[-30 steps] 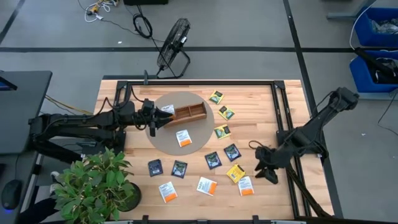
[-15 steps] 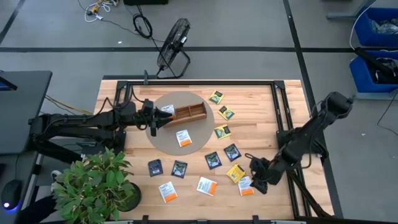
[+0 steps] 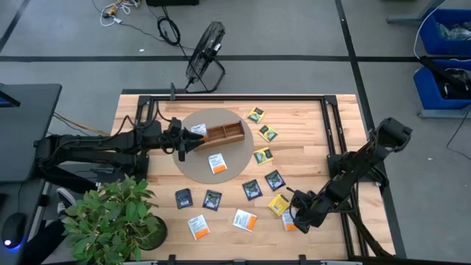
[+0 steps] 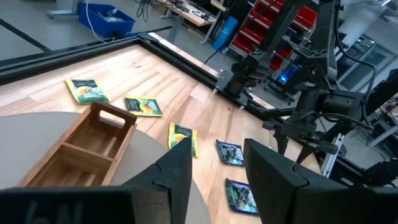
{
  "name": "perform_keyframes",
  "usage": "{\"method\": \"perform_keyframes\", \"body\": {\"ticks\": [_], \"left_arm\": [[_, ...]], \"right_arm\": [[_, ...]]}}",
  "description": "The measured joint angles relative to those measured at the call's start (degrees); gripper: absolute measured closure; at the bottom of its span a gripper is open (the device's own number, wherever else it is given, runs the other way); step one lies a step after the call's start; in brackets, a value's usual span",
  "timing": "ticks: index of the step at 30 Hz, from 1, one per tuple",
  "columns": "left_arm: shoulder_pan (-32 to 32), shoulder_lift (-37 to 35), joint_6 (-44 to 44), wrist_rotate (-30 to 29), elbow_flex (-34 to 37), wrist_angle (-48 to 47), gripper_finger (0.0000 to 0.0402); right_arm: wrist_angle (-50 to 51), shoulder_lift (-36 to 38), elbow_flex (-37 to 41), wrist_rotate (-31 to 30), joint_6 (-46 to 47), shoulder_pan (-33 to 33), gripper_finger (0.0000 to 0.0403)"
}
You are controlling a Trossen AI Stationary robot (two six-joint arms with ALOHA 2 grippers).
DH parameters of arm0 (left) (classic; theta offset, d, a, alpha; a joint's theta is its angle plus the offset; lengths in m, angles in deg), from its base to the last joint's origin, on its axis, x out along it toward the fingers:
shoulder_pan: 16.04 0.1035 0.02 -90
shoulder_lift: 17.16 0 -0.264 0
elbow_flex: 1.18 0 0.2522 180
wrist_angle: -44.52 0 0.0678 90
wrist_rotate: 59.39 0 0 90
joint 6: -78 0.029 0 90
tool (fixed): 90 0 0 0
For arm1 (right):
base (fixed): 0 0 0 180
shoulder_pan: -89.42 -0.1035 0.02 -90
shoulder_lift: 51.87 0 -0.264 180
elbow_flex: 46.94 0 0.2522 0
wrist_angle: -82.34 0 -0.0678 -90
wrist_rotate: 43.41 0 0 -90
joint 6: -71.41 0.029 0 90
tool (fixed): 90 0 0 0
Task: Pick & Place Tea
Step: Put the white tea bag into the left section of the wooden organizer
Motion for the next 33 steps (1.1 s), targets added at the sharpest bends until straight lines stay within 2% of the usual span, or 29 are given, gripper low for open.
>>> {"method": "perform_keyframes", "body": {"ticks": [4,9,17,22,26,29,33], "left_arm": [[0.0,0.0,-0.25,0.37,0.0,0.04,0.0252],[-0.02,-0.02,-1.01,0.39,0.0,0.21,0.0252],[-0.01,0.0,-1.21,0.41,0.0,0.04,0.0252],[0.0,0.0,-1.21,0.41,0.0,0.06,0.0252],[-0.01,-0.02,-0.77,0.41,0.0,0.08,0.0252],[-0.02,0.0,-0.77,0.41,0.0,0.04,0.0252],[-0.01,0.0,-0.83,0.41,0.0,0.03,0.0252]], "right_arm": [[7.39,-0.22,-2.21,0.39,1.22,0.02,0.0211],[19.05,-0.33,-5.58,-0.61,-6.58,0.67,0.0234],[25.9,0.01,-10.56,-2.34,-13.94,0.72,0.0262],[29.14,3.75,-14.39,-5.52,-17.84,0.7,0.0263],[33.13,5.51,-15.66,-7.95,-13.23,0.5,0.0263],[32.32,5.19,-15.66,-8.24,-10.96,-0.41,0.0263],[31.8,3.79,-15.66,-8.24,-10.82,-0.9,0.0243]]}}
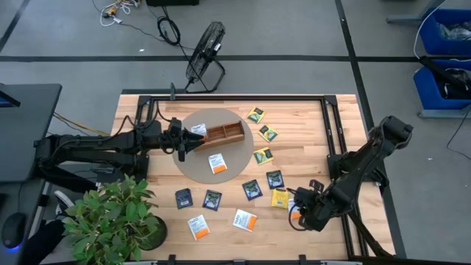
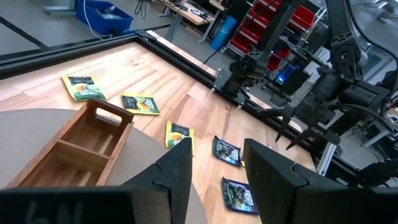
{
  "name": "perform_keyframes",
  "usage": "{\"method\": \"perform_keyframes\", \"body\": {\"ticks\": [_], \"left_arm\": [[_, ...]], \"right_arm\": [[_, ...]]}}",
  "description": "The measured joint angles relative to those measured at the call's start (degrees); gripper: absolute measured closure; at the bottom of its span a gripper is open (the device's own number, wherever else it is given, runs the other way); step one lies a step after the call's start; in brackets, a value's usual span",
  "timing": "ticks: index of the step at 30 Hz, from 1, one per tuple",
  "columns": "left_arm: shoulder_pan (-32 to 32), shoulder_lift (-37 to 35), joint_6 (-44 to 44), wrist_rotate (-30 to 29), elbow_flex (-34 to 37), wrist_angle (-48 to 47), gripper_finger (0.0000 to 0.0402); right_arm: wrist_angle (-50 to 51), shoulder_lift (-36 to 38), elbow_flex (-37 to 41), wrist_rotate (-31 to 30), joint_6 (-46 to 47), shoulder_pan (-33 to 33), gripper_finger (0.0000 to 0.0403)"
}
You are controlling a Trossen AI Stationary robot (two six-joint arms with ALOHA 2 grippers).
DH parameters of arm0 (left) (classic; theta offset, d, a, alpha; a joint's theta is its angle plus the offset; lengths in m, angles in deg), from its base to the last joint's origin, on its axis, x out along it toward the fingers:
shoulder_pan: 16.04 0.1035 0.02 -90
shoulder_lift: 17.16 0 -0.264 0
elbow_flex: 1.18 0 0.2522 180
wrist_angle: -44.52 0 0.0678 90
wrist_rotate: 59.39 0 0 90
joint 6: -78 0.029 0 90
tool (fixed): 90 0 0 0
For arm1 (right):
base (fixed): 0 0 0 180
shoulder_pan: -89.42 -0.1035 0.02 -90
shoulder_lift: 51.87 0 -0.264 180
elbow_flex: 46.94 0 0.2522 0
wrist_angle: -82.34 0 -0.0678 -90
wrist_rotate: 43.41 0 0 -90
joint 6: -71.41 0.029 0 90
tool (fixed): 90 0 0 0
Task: Pick & Place Tea
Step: Put the white tea bag into the left section of the wooden organizer
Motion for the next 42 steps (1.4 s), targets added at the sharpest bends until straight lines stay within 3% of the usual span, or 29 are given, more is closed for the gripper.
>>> {"method": "perform_keyframes", "body": {"ticks": [9,16,21,25,39,42], "left_arm": [[0.01,0.0,0.01,0.01,0.0,-0.05,0.0252],[0.0,0.0,-0.41,0.02,0.0,-0.08,0.0252],[0.0,0.0,-0.43,0.0,0.0,-0.1,0.0252],[0.01,-0.01,-0.73,0.01,0.0,-0.17,0.0252],[-0.01,0.0,-0.93,0.0,0.0,-0.43,0.0252],[0.01,0.0,-0.95,0.0,0.0,-0.45,0.0252]], "right_arm": [[-0.45,-3.97,1.44,-0.44,4.05,-0.07,0.0148],[-5.43,-4.47,6.49,-1.32,6.1,0.3,0.0146],[-11.58,-3.89,11.24,-0.67,9.22,0.3,0.0176],[-10.68,-3.99,11.8,-1.1,10.5,0.21,0.0211],[-10.98,-3.7,11.45,-2.5,10.15,0.57,0.0386],[-11.04,-2.11,11.57,-1.97,9.56,0.57,0.0397]]}}
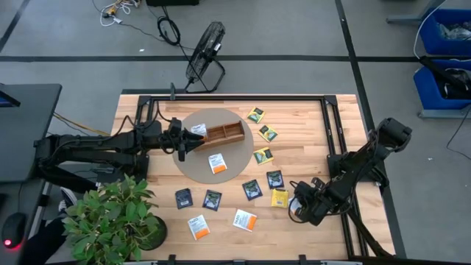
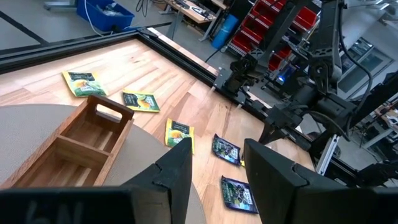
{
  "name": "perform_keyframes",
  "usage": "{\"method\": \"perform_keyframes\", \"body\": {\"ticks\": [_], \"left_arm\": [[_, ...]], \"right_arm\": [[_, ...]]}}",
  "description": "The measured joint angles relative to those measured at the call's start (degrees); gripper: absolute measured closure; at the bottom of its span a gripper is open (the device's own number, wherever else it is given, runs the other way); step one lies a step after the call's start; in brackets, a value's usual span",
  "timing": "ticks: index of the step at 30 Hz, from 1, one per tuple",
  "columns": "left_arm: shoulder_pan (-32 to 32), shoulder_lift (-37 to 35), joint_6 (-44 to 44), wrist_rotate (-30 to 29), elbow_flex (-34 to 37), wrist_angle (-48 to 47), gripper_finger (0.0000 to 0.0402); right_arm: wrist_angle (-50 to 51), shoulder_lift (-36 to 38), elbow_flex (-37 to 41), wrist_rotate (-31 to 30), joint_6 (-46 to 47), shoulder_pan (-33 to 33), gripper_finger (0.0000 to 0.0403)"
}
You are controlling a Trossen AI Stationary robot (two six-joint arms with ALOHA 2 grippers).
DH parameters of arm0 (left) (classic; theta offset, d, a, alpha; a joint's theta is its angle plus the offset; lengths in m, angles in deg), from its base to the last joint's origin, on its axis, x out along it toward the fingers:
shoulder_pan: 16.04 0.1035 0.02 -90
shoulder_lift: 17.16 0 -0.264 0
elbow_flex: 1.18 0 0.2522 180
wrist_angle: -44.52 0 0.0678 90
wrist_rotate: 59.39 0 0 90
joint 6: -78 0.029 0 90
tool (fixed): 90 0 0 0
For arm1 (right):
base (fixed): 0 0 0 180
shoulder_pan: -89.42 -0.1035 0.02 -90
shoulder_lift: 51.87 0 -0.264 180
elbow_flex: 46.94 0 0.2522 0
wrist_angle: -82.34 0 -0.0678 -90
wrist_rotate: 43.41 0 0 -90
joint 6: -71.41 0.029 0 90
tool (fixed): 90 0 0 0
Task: Pick & Place Tea
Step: Put the white tea bag into the left section of the wooden organizer
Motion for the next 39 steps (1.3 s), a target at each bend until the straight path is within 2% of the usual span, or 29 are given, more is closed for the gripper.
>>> {"method": "perform_keyframes", "body": {"ticks": [7,14,21,25,32,39], "left_arm": [[0.0,0.0,-1.56,0.02,0.0,0.0,0.0252],[0.0,0.0,-8.27,3.2,0.0,0.24,0.0252],[0.0,0.0,-15.6,6.1,0.02,0.34,0.0252],[-0.02,0.0,-20.95,6.69,0.02,0.37,0.0252],[-0.06,2.07,-28.61,9.02,0.07,0.61,0.0252],[-1.87,8.92,-34.53,9.79,-0.04,10.57,0.0252]], "right_arm": [[5.4,6.41,-0.26,0.54,-0.15,-0.05,0.0401],[21.33,10.93,-8.37,-6.95,-4.95,0.5,0.0402],[26.02,11.02,-13.08,-11.84,-10.71,3.48,0.0402],[24.41,11.02,-14.05,-14.44,-16.93,7.59,0.0403],[14.14,11.02,-14.06,-15.61,-29.69,16.08,0.0403],[2.25,11.02,-14.06,-15.79,-41.29,25.06,0.0403]]}}
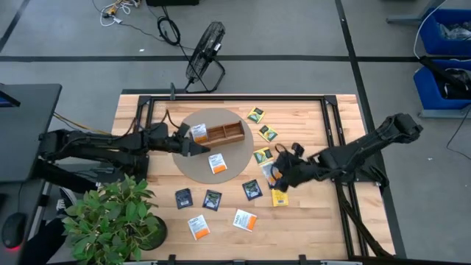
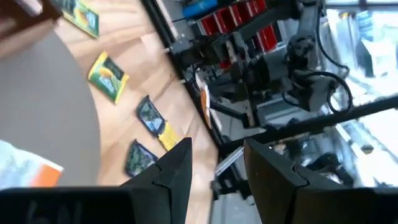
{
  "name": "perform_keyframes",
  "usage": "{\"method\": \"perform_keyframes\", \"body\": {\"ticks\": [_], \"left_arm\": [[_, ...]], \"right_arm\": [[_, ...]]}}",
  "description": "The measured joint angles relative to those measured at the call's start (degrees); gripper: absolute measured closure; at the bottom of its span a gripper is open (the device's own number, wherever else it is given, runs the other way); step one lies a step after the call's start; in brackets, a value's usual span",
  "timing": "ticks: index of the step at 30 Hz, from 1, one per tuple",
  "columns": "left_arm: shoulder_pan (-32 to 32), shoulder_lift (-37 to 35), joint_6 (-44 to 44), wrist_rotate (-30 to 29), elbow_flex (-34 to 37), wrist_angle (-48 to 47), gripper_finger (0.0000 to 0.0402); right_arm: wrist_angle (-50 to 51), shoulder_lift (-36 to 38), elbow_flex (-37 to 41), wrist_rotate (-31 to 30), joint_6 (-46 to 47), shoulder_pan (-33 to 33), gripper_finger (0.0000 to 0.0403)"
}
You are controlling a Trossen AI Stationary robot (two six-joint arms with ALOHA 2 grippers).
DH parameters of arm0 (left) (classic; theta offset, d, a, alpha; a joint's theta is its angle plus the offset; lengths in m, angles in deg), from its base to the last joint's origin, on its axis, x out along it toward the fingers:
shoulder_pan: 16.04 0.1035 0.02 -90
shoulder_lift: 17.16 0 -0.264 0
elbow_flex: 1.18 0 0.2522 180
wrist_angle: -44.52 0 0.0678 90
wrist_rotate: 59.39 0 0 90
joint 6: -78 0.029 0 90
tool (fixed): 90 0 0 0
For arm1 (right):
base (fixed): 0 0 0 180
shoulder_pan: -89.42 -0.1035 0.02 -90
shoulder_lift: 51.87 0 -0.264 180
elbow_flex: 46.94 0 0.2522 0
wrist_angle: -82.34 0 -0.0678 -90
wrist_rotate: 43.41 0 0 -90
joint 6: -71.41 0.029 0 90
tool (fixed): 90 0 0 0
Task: Pick & Place Tea
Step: Put the white tea bag into the left section of the wooden organizer
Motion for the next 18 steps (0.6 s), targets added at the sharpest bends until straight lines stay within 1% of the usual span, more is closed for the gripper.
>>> {"method": "perform_keyframes", "body": {"ticks": [3,8,12,16,18], "left_arm": [[-0.18,3.76,-3.51,-0.24,0.07,2.5,0.0252],[-0.43,9.26,-7.17,-0.28,0.07,10.29,0.0252],[-0.45,13.46,-9.34,-0.74,0.09,12.2,0.0252],[-1.22,17.98,-10.67,-1.93,-0.27,21.11,0.0252],[-1.45,20.34,-11.37,-1.98,-2.17,21.8,0.0252]], "right_arm": [[-3.19,0.0,0.0,-0.02,-3.93,2.87,0.0403],[-8.94,-0.17,0.0,1.41,-10.06,5.56,0.0403],[-12.15,-0.64,-0.09,1.89,-12.17,6.86,0.0403],[-17.8,-1.44,-0.09,3.54,-15.37,8.2,0.0403],[-20.35,-2.1,-0.11,4.73,-16.55,8.86,0.0403]]}}
